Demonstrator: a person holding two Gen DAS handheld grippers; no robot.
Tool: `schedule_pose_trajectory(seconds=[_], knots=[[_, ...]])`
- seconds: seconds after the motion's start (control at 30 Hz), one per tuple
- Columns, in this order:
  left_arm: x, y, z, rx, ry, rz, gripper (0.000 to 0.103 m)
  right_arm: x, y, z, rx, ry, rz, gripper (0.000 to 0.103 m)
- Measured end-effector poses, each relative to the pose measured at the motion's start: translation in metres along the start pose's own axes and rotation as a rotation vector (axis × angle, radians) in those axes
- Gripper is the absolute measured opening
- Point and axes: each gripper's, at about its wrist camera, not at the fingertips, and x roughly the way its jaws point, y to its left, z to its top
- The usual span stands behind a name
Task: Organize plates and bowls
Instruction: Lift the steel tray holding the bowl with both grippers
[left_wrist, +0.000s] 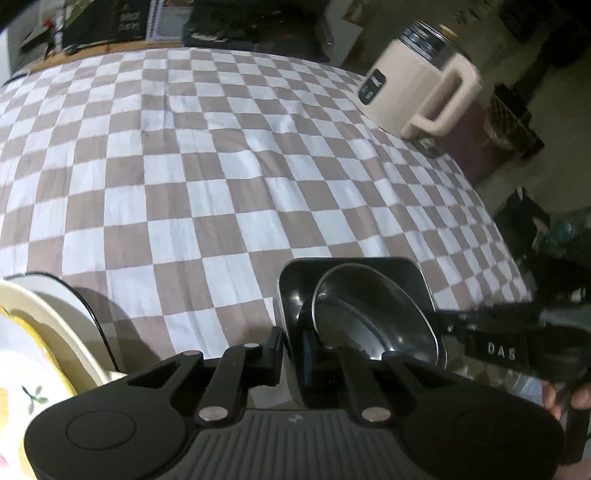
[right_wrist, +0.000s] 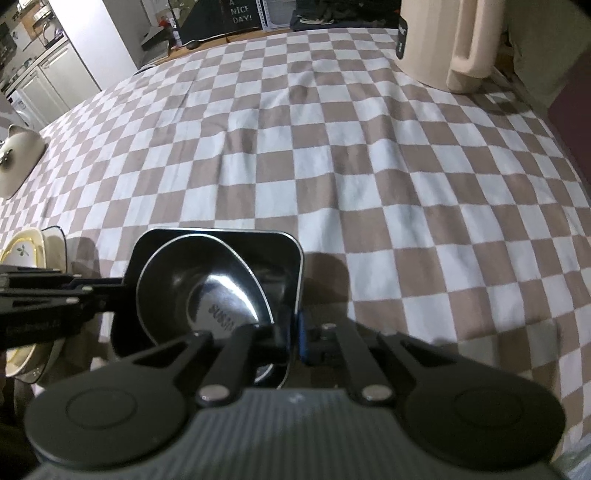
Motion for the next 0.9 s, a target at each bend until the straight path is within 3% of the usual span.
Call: schedule_pose_trajectory(seconds=[0.1, 0.2, 0.47, 0.73, 0.9], knots=[[0.002, 0.003, -0.001, -0.038, 0.01, -0.005, 0.011, 0.001, -0.001, 0.001, 0.008, 0.002, 0.008, 0.006], [0.004, -0.002, -0.004, 0.003, 0.036, 0.021, 0.009, 0.001, -0.001, 0.0, 0.009, 0.003, 0.008, 0.006], [-0.002, -0.002, -0.003, 0.007, 0.005, 0.018, 0.009, -0.002, 0.006, -0.001, 0.005, 0.005, 0.003, 0.007], [-0.028, -0.002, -0.001, 0.0, -0.078, -0.024, 0.009, -0.028, 0.011, -0.004, 0.012, -0.08, 0.006, 0.007], [-0.056, 0.004, 0.001, -0.015, -0.159, -0.05, 0.009, -0.052, 0.02, -0.003, 0.019, -0.177, 0.04, 0.007]])
